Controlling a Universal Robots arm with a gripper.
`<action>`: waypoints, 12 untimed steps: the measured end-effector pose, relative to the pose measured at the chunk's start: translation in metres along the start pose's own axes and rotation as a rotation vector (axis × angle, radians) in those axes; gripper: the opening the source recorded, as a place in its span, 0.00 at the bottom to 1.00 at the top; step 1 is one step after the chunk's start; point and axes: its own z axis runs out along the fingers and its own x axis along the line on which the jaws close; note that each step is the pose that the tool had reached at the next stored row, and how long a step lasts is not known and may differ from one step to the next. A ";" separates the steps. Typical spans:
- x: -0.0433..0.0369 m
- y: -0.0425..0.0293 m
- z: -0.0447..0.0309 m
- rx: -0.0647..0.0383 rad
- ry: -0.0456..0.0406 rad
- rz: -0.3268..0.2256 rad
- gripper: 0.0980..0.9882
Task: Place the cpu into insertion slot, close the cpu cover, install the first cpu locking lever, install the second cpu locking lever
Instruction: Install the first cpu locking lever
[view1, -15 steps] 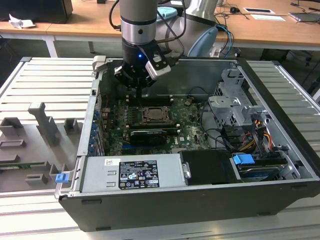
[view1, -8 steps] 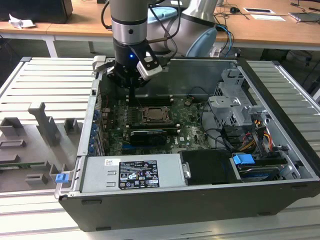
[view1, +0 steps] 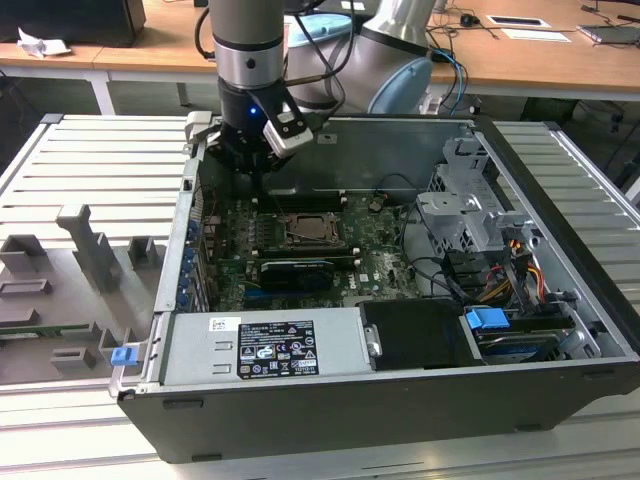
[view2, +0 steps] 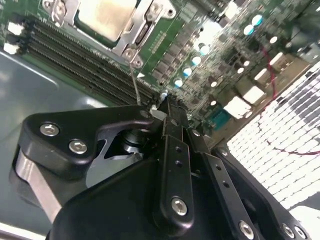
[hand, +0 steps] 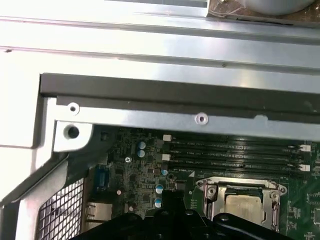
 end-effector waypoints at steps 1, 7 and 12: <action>-0.0001 0.0026 0.0012 0.000 0.0001 0.000 0.01; -0.0107 0.0021 0.0025 0.000 0.0002 0.000 0.01; -0.0154 0.0017 0.0039 0.000 0.0002 0.000 0.01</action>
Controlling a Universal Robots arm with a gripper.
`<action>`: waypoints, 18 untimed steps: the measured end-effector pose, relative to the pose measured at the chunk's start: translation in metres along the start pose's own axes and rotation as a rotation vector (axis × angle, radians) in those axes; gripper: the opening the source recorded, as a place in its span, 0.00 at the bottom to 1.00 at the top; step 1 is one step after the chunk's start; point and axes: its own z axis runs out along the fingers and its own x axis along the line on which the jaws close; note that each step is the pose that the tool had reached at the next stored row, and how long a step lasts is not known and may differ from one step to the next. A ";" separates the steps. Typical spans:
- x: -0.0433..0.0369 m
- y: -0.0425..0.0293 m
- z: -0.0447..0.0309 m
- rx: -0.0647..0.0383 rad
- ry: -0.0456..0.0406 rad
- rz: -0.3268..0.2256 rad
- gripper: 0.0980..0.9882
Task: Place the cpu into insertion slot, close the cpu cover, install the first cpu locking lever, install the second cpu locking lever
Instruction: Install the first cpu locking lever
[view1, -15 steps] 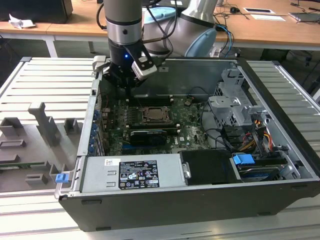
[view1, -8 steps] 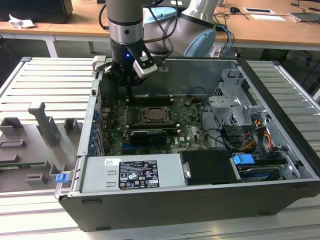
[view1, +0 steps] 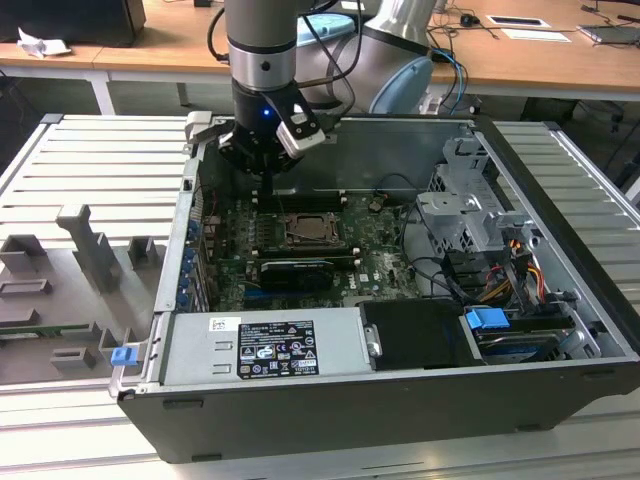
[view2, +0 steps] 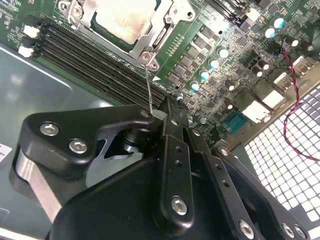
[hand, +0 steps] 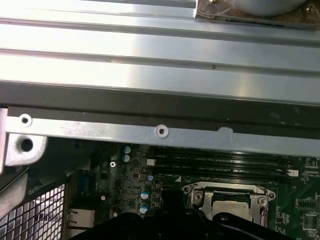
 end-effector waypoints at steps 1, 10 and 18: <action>-0.0002 0.0000 0.0001 0.000 0.0000 0.000 0.01; -0.0033 -0.0003 0.0005 0.000 0.0000 0.000 0.01; -0.0047 -0.0004 0.0008 0.000 0.0000 0.000 0.01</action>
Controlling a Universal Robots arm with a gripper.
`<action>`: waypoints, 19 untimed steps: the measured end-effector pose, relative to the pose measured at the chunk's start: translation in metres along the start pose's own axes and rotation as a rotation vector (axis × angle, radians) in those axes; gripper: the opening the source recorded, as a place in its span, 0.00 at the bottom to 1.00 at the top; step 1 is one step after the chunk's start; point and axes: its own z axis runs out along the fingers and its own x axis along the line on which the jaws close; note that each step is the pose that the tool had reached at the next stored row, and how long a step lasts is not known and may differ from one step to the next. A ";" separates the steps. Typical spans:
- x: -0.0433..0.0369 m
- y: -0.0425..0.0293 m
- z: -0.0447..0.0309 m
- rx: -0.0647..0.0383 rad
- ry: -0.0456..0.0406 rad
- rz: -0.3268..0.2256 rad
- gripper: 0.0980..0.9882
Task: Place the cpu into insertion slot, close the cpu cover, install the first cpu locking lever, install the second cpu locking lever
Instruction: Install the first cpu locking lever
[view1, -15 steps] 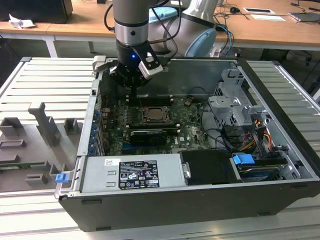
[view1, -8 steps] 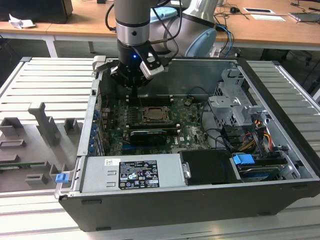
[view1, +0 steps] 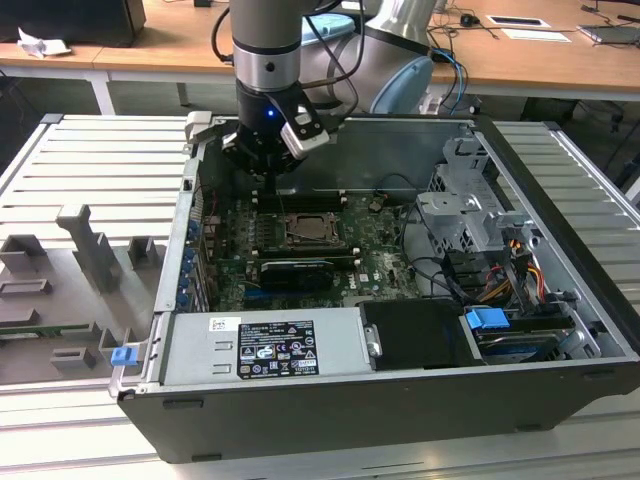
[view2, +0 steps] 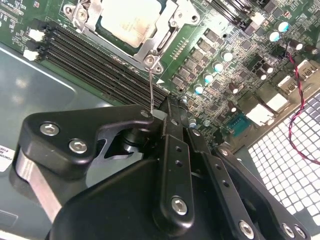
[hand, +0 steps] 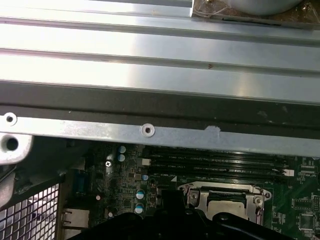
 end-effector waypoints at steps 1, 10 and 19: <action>-0.0001 0.0000 0.0000 0.000 0.0000 0.000 0.01; -0.0014 -0.0001 0.0002 0.000 0.0001 0.000 0.01; -0.0039 -0.0003 0.0009 0.000 0.0000 0.000 0.01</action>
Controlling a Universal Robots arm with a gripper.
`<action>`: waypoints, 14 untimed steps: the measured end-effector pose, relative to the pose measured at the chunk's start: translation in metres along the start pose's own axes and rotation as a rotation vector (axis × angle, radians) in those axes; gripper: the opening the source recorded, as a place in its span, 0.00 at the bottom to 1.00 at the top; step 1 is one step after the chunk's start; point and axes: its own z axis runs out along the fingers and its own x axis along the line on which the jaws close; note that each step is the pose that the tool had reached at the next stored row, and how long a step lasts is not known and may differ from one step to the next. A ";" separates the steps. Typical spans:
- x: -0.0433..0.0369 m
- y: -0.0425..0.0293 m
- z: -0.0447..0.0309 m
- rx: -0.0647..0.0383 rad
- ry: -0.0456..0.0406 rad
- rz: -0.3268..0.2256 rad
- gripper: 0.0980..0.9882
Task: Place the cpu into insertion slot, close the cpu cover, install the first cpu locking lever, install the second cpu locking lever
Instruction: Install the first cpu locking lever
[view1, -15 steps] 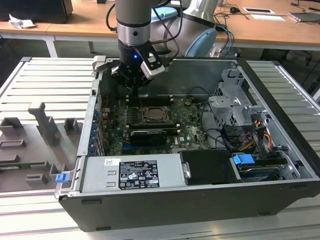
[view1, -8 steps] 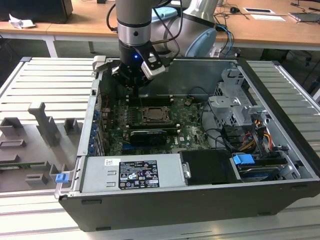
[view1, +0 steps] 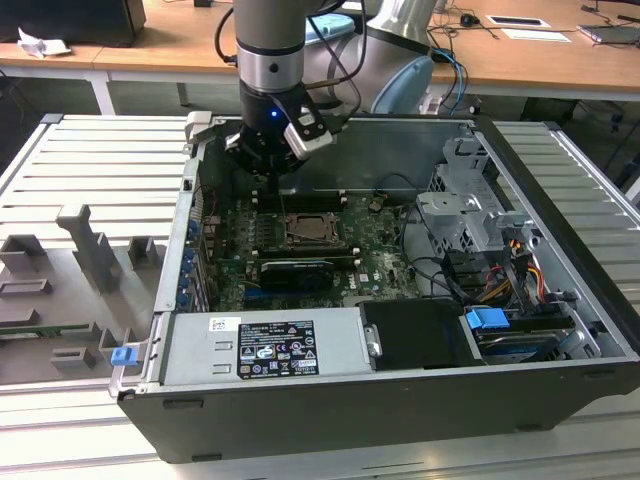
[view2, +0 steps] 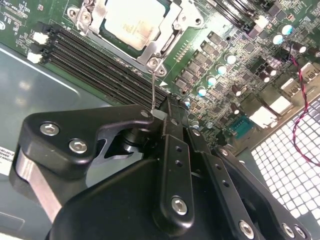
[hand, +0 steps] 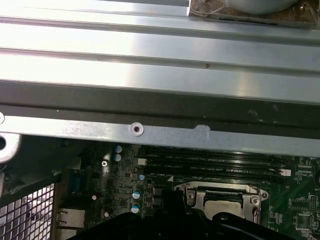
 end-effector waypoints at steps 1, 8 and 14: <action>-0.0001 0.0000 0.0001 0.000 0.0000 0.000 0.01; -0.0017 -0.0002 0.0008 0.000 0.0001 0.000 0.01; -0.0034 -0.0003 0.0015 0.000 0.0000 0.000 0.01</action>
